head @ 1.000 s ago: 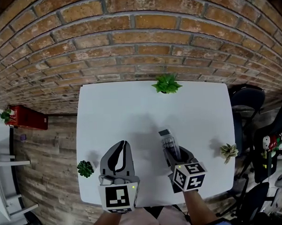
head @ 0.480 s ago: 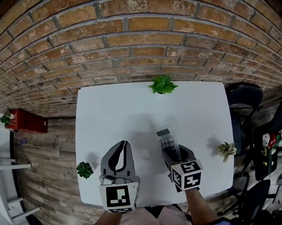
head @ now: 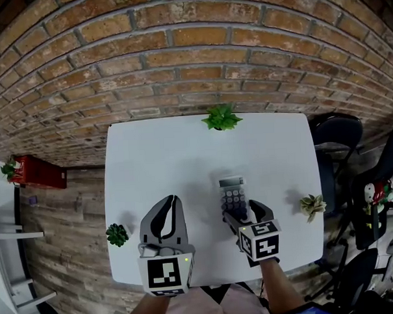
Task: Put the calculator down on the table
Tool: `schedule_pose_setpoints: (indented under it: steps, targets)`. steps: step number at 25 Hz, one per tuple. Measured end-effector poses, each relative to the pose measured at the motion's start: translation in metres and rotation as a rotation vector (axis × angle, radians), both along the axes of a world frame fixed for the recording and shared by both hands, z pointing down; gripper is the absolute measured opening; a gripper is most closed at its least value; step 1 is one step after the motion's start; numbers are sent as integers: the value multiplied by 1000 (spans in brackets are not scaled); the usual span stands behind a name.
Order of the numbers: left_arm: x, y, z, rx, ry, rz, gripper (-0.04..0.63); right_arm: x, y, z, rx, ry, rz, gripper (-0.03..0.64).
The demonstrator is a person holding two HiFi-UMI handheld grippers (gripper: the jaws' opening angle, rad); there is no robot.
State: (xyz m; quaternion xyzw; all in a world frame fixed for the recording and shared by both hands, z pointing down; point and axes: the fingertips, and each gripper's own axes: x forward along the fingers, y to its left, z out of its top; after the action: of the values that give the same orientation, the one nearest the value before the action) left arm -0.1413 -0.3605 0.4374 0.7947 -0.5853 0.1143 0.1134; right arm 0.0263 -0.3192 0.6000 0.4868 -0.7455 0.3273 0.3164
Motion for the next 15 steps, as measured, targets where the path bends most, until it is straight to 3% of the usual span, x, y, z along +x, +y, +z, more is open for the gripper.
schedule_pose_setpoints:
  steps: [8, 15]
  targets:
    - [14, 19, -14, 28, -23, 28, 25, 6, 3, -39, 98, -56, 3, 341]
    - [31, 33, -65, 137, -6, 26, 25, 6, 0, -127, 305, -150, -15, 283]
